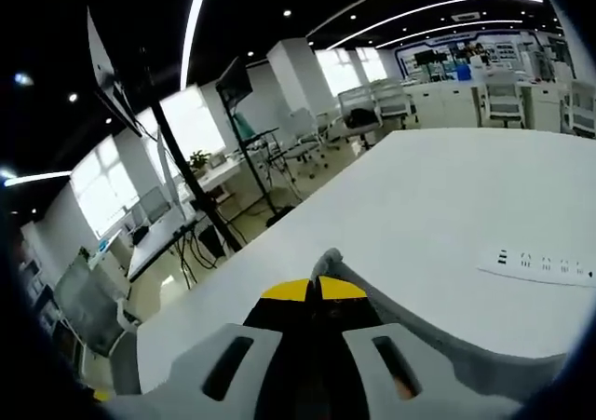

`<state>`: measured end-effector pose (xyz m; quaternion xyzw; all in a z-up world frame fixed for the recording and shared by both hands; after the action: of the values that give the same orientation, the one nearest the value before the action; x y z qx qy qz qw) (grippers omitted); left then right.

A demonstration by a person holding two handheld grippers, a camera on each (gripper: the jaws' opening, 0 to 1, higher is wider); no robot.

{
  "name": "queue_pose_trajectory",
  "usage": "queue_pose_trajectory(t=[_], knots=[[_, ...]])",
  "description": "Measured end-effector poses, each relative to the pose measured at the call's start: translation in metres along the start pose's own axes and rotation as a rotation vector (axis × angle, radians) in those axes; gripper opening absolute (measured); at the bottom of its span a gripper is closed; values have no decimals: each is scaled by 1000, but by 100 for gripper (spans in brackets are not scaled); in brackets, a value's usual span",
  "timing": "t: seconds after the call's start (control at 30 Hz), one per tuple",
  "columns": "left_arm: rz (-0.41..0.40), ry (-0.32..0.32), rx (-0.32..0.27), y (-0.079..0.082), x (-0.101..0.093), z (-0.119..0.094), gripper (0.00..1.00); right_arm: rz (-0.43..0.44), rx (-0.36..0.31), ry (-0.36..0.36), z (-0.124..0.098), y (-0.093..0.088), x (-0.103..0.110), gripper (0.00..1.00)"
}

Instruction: Fold the towel on the table until its edges align and the towel forms a compact rectangular stack.

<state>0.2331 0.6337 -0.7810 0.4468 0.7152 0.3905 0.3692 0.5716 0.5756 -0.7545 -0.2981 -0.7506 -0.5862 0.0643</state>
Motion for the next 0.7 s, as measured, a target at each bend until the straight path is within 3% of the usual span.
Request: queue_pose_trajectory(t=[0.07,0.17,0.37,0.7], knots=[[-11,13,15,-6,4,5,3,3,13,-8,8,-7,-3,0],[-23,36,19,-12,8,9,3,-95,72,-46,15,-16,-8,0],[-95,99,41,-28,18,17,3,-102,76,-43,41,-26,-6,0],[-175,133,73,-42,32,30,3,-88,115,-55,73,-51,-15,0]])
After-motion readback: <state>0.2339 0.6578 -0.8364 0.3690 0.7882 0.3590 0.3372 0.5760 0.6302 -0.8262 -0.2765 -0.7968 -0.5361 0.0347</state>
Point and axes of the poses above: the point that each gripper's makers call its tool centre point, and the gripper's own axes: z roughly forward along the fingers, x roughly to its left, y roughly out of its top, the point moved 7 cm from there along -z, roughly backward along the fingers, and after that the axes turned 13 degrees about y, right-handed, at the moved point
